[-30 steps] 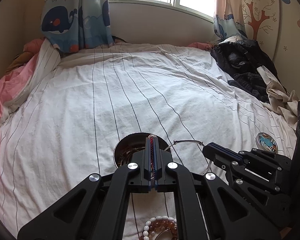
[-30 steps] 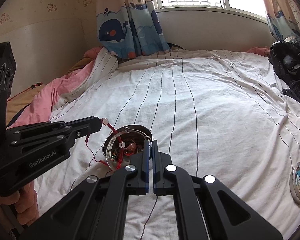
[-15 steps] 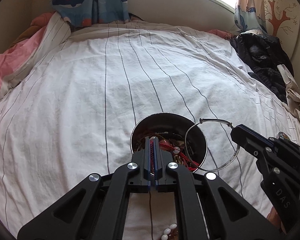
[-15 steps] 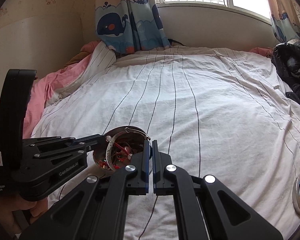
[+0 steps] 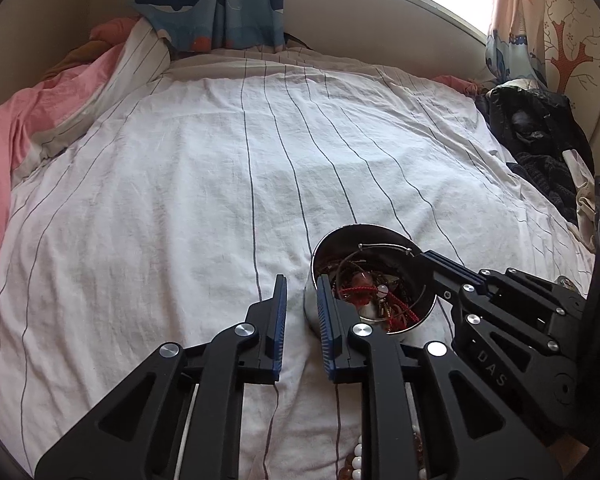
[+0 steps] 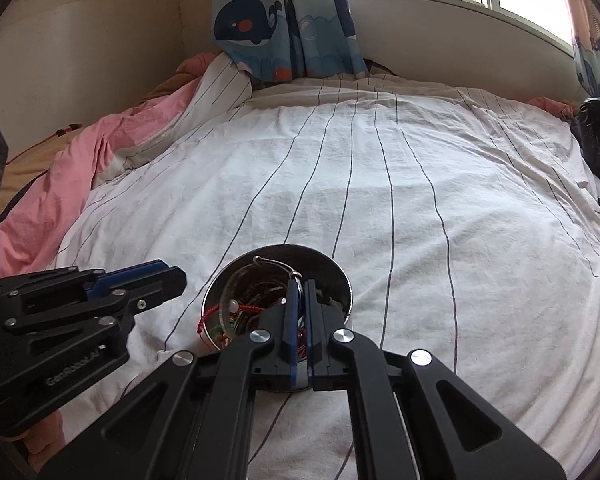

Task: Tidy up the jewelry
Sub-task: 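Move both open grippers back to the bead bracelets on the sheet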

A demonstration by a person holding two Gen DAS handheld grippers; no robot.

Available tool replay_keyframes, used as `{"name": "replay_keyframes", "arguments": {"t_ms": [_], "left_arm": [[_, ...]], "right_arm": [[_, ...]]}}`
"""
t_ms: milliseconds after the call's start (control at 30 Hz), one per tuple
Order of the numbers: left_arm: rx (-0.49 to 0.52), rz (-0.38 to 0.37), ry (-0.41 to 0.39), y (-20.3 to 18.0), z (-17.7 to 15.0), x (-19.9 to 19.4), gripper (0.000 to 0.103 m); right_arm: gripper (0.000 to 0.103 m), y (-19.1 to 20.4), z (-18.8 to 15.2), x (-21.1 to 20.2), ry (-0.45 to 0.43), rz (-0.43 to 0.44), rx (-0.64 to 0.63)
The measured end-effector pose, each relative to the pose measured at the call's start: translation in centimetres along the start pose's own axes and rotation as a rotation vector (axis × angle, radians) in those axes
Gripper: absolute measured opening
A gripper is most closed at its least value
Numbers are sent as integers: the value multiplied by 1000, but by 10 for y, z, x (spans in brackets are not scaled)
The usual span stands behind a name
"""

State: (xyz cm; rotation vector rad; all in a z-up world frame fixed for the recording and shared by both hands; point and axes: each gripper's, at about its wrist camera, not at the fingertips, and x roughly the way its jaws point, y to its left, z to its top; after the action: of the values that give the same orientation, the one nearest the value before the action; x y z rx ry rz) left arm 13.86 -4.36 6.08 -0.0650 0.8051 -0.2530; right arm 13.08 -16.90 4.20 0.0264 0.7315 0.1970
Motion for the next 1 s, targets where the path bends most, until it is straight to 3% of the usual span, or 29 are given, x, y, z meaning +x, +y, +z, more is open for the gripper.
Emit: {"name": "replay_keyframes", "arguments": {"t_ms": [200, 833, 1000], "left_arm": [[19, 0, 0, -1, -8, -11, 23], [59, 6, 47, -14, -41, -35, 26], [84, 9, 75, -24, -60, -47, 29]], "right_arm": [[6, -14, -9, -20, -13, -10, 35], [6, -4, -51, -57, 33, 49, 56], [11, -7, -66, -76, 28, 42, 64]]}}
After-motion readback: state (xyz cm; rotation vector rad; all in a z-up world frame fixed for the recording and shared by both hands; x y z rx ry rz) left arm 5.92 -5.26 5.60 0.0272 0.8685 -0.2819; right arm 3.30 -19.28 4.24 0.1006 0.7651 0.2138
